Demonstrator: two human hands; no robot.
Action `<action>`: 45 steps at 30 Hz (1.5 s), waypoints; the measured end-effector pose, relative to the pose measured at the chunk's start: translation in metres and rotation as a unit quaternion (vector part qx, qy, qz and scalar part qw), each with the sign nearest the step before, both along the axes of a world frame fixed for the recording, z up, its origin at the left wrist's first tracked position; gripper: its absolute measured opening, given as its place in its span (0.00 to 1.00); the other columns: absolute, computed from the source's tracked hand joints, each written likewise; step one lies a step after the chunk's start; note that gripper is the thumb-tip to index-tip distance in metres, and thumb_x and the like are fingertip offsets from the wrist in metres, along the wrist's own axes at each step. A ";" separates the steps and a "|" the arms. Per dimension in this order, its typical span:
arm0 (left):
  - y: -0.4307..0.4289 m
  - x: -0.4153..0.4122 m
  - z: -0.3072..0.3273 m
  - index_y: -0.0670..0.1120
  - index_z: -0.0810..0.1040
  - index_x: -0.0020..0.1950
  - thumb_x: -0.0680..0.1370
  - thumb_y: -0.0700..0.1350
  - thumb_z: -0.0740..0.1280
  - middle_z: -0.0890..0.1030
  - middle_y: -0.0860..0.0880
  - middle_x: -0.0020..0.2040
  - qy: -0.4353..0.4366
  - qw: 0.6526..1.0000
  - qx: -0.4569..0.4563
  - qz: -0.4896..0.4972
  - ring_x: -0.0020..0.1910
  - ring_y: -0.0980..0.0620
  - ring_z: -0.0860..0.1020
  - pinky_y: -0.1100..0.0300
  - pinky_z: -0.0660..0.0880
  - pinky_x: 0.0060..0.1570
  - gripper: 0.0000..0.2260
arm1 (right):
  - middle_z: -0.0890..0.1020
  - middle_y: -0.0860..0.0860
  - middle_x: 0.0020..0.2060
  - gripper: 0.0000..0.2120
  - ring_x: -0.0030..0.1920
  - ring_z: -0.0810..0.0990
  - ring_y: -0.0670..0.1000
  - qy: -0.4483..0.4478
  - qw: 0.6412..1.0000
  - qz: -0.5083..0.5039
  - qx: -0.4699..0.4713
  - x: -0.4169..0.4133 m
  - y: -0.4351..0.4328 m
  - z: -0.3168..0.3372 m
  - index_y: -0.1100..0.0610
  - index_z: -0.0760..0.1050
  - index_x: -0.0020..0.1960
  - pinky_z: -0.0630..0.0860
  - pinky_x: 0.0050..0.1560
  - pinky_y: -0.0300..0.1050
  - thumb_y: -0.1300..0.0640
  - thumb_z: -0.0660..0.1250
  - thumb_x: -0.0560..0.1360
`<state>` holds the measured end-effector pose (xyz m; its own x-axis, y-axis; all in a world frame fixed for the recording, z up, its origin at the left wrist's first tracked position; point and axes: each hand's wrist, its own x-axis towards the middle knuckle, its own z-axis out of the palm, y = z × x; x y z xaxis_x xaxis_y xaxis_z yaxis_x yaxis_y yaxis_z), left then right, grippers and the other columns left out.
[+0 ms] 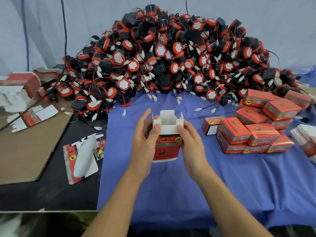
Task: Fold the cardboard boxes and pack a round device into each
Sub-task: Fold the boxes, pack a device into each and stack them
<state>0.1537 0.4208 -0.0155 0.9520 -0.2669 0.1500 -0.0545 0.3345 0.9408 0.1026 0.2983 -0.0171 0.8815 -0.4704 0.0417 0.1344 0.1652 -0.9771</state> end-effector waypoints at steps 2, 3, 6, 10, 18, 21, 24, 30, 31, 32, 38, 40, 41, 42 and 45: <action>-0.002 -0.002 -0.001 0.58 0.74 0.72 0.83 0.39 0.66 0.82 0.53 0.65 -0.001 1.000 0.001 0.006 0.63 0.53 0.81 0.63 0.79 0.53 0.21 | 0.86 0.46 0.54 0.15 0.52 0.83 0.43 -0.001 1.000 -0.029 -0.008 0.001 0.001 -0.002 0.50 0.79 0.63 0.80 0.49 0.39 0.55 0.63 0.78; -0.003 -0.003 -0.001 0.58 0.76 0.71 0.83 0.36 0.65 0.82 0.54 0.64 -0.005 1.000 0.007 0.005 0.63 0.53 0.81 0.62 0.79 0.54 0.21 | 0.86 0.44 0.52 0.15 0.49 0.83 0.41 0.000 0.999 -0.044 -0.012 0.001 0.001 -0.003 0.50 0.79 0.62 0.79 0.46 0.36 0.59 0.62 0.79; -0.008 -0.010 -0.003 0.56 0.80 0.63 0.79 0.30 0.61 0.84 0.56 0.59 -0.019 0.998 0.046 0.028 0.60 0.56 0.82 0.61 0.78 0.53 0.23 | 0.83 0.42 0.52 0.23 0.47 0.80 0.38 0.011 0.997 -0.060 -0.041 0.000 0.005 -0.003 0.45 0.78 0.61 0.76 0.44 0.32 0.68 0.57 0.79; -0.013 -0.014 -0.002 0.56 0.80 0.61 0.77 0.27 0.59 0.84 0.57 0.59 -0.027 0.995 0.086 0.049 0.61 0.56 0.81 0.58 0.78 0.58 0.26 | 0.82 0.42 0.55 0.25 0.52 0.80 0.38 0.028 0.994 -0.056 -0.086 -0.003 0.011 -0.001 0.45 0.76 0.62 0.76 0.51 0.36 0.69 0.55 0.78; -0.006 -0.013 0.009 0.58 0.82 0.66 0.79 0.63 0.66 0.84 0.55 0.63 0.086 0.991 0.043 -0.096 0.63 0.54 0.82 0.51 0.77 0.66 0.19 | 0.83 0.37 0.60 0.20 0.63 0.80 0.40 0.038 0.999 -0.017 0.031 -0.010 0.003 0.013 0.36 0.83 0.59 0.72 0.70 0.49 0.34 0.66 0.71; -0.003 -0.018 0.013 0.63 0.78 0.68 0.84 0.55 0.64 0.80 0.67 0.64 0.011 0.996 0.069 -0.052 0.62 0.67 0.78 0.72 0.75 0.55 0.13 | 0.83 0.39 0.61 0.15 0.67 0.78 0.43 0.017 0.999 -0.024 0.021 -0.013 0.001 0.016 0.38 0.83 0.60 0.71 0.72 0.52 0.43 0.65 0.76; -0.004 -0.023 0.014 0.60 0.79 0.68 0.85 0.45 0.64 0.82 0.60 0.64 0.001 0.998 0.046 -0.053 0.60 0.61 0.81 0.67 0.79 0.50 0.14 | 0.85 0.42 0.59 0.15 0.62 0.81 0.45 0.003 1.000 -0.024 0.010 -0.016 0.003 0.018 0.39 0.83 0.61 0.76 0.62 0.47 0.50 0.64 0.77; -0.010 -0.031 0.019 0.57 0.84 0.55 0.80 0.30 0.57 0.85 0.51 0.54 -0.006 0.997 0.065 -0.042 0.53 0.45 0.84 0.47 0.85 0.41 0.25 | 0.84 0.46 0.49 0.19 0.50 0.81 0.49 -0.003 0.998 -0.042 -0.056 -0.021 0.008 0.014 0.47 0.79 0.56 0.78 0.52 0.51 0.69 0.58 0.81; -0.010 -0.031 0.018 0.56 0.84 0.53 0.80 0.30 0.57 0.84 0.51 0.53 -0.010 0.996 0.073 -0.042 0.53 0.44 0.84 0.45 0.85 0.41 0.25 | 0.83 0.46 0.46 0.18 0.47 0.80 0.48 0.006 0.997 -0.048 -0.065 -0.022 0.009 0.012 0.48 0.79 0.54 0.77 0.50 0.50 0.68 0.58 0.81; -0.010 -0.032 0.017 0.56 0.84 0.52 0.80 0.30 0.56 0.84 0.51 0.52 -0.013 0.996 0.076 -0.043 0.53 0.44 0.84 0.46 0.85 0.40 0.24 | 0.83 0.47 0.44 0.16 0.45 0.79 0.47 0.014 0.996 -0.051 -0.074 -0.023 0.009 0.012 0.49 0.78 0.53 0.76 0.48 0.48 0.67 0.59 0.81; -0.006 -0.031 0.018 0.51 0.84 0.49 0.79 0.36 0.59 0.85 0.52 0.52 0.001 0.996 0.040 -0.079 0.47 0.55 0.84 0.64 0.80 0.37 0.16 | 0.85 0.51 0.51 0.09 0.50 0.82 0.46 0.007 0.998 0.004 -0.062 -0.029 0.008 0.018 0.54 0.80 0.53 0.77 0.49 0.40 0.53 0.62 0.79; -0.003 -0.029 0.019 0.48 0.85 0.50 0.76 0.42 0.60 0.85 0.50 0.55 0.022 0.992 -0.005 -0.121 0.50 0.54 0.85 0.61 0.82 0.39 0.13 | 0.86 0.50 0.53 0.17 0.54 0.83 0.50 0.000 0.999 0.019 -0.040 -0.030 0.007 0.021 0.57 0.80 0.54 0.77 0.53 0.48 0.46 0.62 0.76; -0.001 -0.028 0.021 0.46 0.85 0.50 0.75 0.45 0.61 0.85 0.49 0.57 0.029 0.989 -0.030 -0.144 0.52 0.52 0.85 0.60 0.82 0.41 0.14 | 0.86 0.49 0.52 0.18 0.53 0.84 0.50 -0.005 0.999 0.019 -0.032 -0.030 0.006 0.022 0.57 0.80 0.53 0.78 0.52 0.47 0.44 0.63 0.76; 0.001 -0.028 0.023 0.45 0.85 0.50 0.75 0.48 0.61 0.85 0.48 0.58 0.033 0.986 -0.047 -0.157 0.53 0.51 0.85 0.58 0.82 0.42 0.14 | 0.86 0.48 0.50 0.15 0.50 0.83 0.48 -0.010 0.999 0.020 -0.027 -0.031 0.007 0.024 0.55 0.80 0.50 0.77 0.48 0.43 0.45 0.64 0.76; 0.003 -0.027 0.025 0.44 0.85 0.47 0.72 0.48 0.65 0.84 0.49 0.59 0.039 0.989 -0.049 -0.133 0.53 0.52 0.84 0.60 0.82 0.39 0.12 | 0.87 0.48 0.51 0.06 0.49 0.83 0.45 -0.029 0.999 0.032 -0.007 -0.031 0.010 0.027 0.50 0.82 0.46 0.76 0.46 0.36 0.52 0.66 0.74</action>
